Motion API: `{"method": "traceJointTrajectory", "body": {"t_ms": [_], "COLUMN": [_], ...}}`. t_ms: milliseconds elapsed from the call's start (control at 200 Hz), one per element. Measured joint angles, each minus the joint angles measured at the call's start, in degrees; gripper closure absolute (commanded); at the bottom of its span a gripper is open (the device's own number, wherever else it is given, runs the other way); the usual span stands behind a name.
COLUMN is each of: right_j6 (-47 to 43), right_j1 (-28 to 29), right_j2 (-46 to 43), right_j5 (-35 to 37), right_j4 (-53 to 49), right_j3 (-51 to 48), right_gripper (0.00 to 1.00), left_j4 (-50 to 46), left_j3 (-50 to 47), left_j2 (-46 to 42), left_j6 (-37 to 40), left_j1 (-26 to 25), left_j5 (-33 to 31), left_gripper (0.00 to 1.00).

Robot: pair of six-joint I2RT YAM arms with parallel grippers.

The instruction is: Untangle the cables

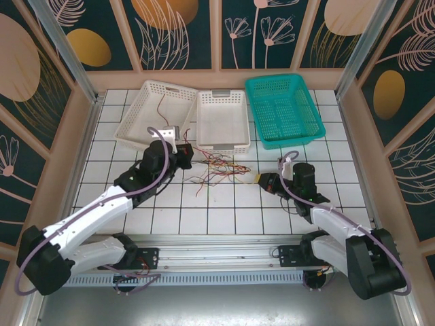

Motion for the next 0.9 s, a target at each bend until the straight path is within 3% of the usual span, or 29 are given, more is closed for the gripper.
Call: {"method": "traceJointTrajectory", "body": {"t_ms": [380,896], "right_j6": [0.0,2.6], "right_j1": [-5.8,-9.7], "right_j2": [7.1,3.4], "right_j5": [3.3,12.9], "right_j4": [-1.4,-8.1], "right_j3": [0.2,-0.9], "right_gripper": [1.00,1.00], "left_j4": [-15.3,-26.0], "left_j3": [14.8,33.1], "left_j2": [-3.4,-5.4], "left_j6": [4.7,12.1], "left_j1": [2.3,4.3], "left_j5": [-5.2,-15.3], "left_gripper": [1.00,1.00]}}
